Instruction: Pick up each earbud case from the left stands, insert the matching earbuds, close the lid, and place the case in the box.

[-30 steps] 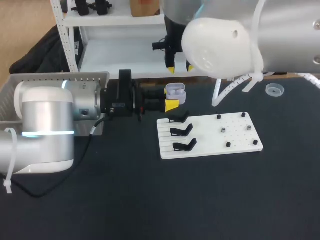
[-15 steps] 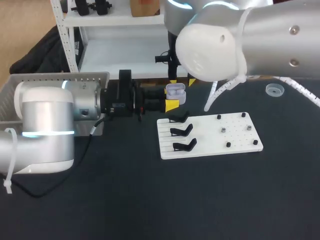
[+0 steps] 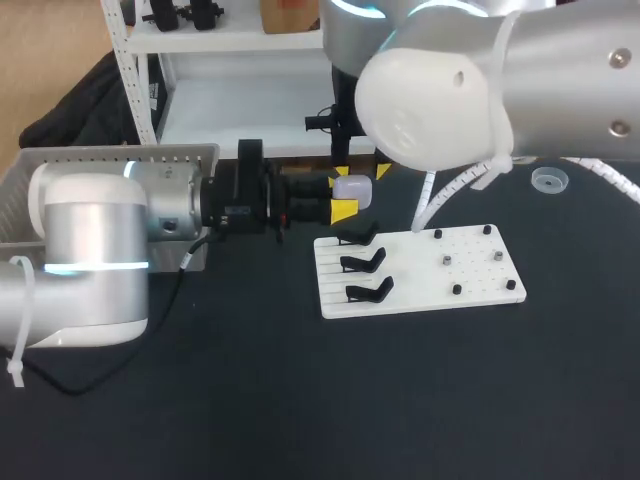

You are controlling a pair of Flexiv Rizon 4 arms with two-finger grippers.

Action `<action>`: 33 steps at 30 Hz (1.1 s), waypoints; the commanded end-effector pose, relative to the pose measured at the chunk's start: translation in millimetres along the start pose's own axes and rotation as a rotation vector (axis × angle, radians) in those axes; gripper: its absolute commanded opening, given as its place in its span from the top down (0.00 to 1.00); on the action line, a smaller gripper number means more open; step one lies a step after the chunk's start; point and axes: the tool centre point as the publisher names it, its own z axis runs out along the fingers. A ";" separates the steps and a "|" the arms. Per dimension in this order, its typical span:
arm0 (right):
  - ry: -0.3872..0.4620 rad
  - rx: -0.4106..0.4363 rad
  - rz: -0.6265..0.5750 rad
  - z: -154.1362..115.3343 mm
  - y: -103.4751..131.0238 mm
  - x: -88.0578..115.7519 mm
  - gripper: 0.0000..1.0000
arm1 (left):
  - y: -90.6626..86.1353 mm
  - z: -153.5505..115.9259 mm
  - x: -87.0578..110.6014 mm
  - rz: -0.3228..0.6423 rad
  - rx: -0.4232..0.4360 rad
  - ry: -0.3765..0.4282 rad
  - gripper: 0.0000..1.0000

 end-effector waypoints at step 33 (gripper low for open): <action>-0.137 -0.110 0.272 -11.3 -28.5 30.6 0.49 | 126.8 -272.4 23.9 0.142 -0.391 0.299 1.00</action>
